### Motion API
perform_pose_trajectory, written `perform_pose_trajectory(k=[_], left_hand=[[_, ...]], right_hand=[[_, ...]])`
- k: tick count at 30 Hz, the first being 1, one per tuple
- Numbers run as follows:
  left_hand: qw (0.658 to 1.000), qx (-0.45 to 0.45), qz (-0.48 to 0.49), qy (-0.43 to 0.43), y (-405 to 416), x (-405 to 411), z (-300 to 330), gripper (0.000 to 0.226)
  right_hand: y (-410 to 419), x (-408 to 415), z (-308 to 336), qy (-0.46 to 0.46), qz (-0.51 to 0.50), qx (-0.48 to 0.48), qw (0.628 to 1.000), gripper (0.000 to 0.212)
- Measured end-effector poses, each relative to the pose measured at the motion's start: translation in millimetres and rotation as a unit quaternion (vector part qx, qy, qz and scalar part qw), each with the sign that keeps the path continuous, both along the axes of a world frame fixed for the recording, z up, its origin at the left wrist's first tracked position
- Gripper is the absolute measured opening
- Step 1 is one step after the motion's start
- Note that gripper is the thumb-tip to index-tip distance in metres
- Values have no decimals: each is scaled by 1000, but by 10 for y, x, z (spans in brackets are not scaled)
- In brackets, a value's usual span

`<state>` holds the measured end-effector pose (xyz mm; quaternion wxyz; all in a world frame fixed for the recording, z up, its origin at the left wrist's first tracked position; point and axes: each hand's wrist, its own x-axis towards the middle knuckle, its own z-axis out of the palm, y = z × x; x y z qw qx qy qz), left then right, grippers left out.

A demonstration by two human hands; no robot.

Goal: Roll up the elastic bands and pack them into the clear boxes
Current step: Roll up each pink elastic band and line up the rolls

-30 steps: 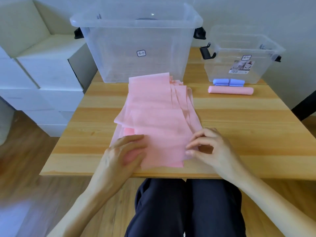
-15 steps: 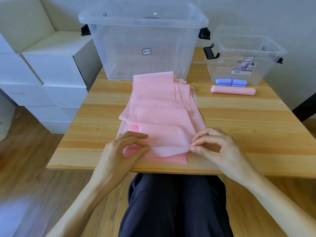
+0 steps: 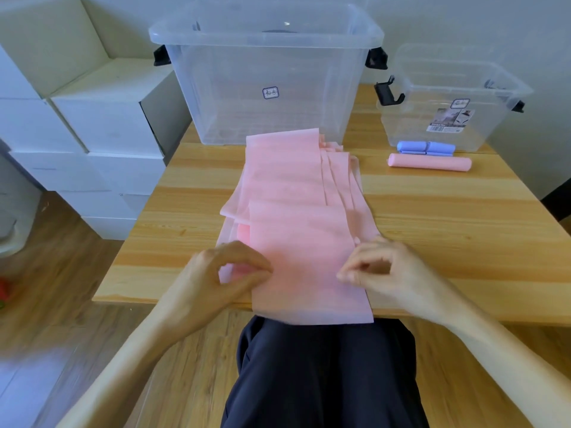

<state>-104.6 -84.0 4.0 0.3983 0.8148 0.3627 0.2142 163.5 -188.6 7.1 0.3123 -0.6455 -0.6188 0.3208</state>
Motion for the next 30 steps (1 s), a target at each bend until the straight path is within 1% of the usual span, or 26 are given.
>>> perform_pose_trajectory(k=[2,4,6,9,10,12,13,15,16,19,23,25,27,30], left_hand=[[999,24,40,-19,185,58,38,15],[994,32,91,-44,438,139,65,19],[990,29,131,-43,706,232,70,22],[987,14,161,-9,1029,392,20,14],[986,12,166,6,1103,445,-1,13],[985,20,166,40,1200,535,-50,21],[985,28,164,54,1228,568,-75,24],[984,44,162,54,1256,597,-113,21],[984,50,162,46,1257,603,-128,16],[985,66,157,34,1270,619,-148,6],[987,66,135,50,1327,645,-121,4],[989,62,126,52,1381,667,-82,5],[990,54,121,37,1451,711,-21,6],[992,43,117,3,1590,820,89,8]], right_hand=[[174,62,20,46,-79,32,995,5],[390,136,8,75,-142,51,986,6],[624,201,-25,54,-184,67,979,8],[940,258,-94,20,-215,77,973,9],[1033,274,-113,8,-220,81,972,9],[1179,293,-137,-18,-220,82,972,5],[1228,294,-146,-32,-213,78,973,9],[1275,287,-166,-49,-198,71,976,19],[1287,283,-179,-48,-194,71,977,18],[1308,279,-202,-29,-190,70,979,7],[1362,311,-174,-5,-188,57,981,10],[1381,339,-108,13,-185,63,981,8],[1415,366,-7,42,-186,81,978,5],[1544,425,131,79,-193,79,975,12]])
